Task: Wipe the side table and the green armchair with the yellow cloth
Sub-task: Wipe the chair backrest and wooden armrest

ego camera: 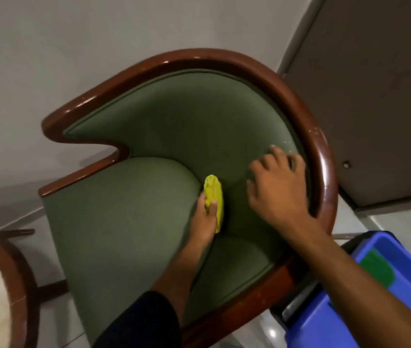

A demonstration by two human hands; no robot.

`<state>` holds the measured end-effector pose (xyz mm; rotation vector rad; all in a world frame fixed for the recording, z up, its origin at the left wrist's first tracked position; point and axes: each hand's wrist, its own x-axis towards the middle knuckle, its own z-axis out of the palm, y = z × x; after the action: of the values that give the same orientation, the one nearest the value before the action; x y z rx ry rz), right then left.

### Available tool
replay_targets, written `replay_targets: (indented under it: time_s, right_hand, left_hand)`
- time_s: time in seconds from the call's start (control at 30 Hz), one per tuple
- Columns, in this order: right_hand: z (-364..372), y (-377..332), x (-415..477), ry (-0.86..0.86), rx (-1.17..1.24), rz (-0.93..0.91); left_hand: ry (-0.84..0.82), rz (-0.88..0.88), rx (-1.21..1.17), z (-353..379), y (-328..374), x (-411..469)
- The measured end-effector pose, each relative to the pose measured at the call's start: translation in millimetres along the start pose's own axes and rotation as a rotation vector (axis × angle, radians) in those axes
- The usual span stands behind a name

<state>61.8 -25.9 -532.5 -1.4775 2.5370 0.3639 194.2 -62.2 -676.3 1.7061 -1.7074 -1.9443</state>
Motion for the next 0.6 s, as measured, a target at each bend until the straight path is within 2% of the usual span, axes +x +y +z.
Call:
replay_targets:
  time_s: [0.03, 0.1, 0.2, 0.27, 0.33, 0.43, 0.6]
  right_hand:
    - [1, -4, -3, -0.067, -0.043, -0.077]
    - [3, -11, -9, -0.115, -0.100, -0.174]
    - [-7, 1, -19, 0.025, -0.092, -0.231]
    - [-11, 26, -34, 0.173, -0.012, -0.191]
    - [-9, 53, -52, 0.196, 0.070, -0.110]
    - [-6, 100, -69, 0.219, 0.290, 0.014]
    - [-29, 185, -58, 0.442, 0.365, 0.056]
  left_hand:
    - [-0.030, 0.001, -0.065, 6, 1, 2]
    - [0.040, 0.009, -0.099, 11, -1, 12]
    - [0.191, -0.085, 0.042, 15, -6, 20]
    - [0.214, -0.115, 0.024, 26, -6, 21]
    - [0.215, -0.142, 0.081, 39, -7, 25]
    - [0.193, -0.113, 0.287, 72, 11, 34]
    - [-0.024, 0.135, 0.082, 145, 67, 11]
